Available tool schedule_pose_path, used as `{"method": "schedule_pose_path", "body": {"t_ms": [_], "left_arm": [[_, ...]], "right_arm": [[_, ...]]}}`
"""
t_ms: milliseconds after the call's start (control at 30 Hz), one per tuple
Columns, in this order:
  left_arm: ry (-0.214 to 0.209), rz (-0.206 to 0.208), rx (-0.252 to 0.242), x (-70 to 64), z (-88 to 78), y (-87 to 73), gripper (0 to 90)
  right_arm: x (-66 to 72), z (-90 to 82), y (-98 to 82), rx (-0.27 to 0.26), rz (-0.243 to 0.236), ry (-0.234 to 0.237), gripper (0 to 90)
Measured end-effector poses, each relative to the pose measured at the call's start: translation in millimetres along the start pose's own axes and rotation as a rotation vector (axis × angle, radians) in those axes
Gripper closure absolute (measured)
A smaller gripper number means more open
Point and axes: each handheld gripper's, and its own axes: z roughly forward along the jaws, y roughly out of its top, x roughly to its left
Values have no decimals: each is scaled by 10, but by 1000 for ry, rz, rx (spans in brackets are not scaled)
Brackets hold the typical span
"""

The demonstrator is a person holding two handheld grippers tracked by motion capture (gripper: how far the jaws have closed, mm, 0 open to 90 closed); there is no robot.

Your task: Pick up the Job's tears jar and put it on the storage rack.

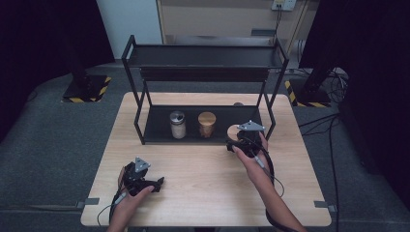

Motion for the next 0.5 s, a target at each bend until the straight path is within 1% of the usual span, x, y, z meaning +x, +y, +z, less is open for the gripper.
{"method": "schedule_pose_path", "body": {"t_ms": [333, 500], "left_arm": [[0, 0, 0, 0, 0, 0, 0], [0, 0, 0, 0, 0, 0, 0]], "right_arm": [[-48, 40, 56, -4, 12, -10, 261], [-73, 70, 62, 4, 19, -16, 260]]}}
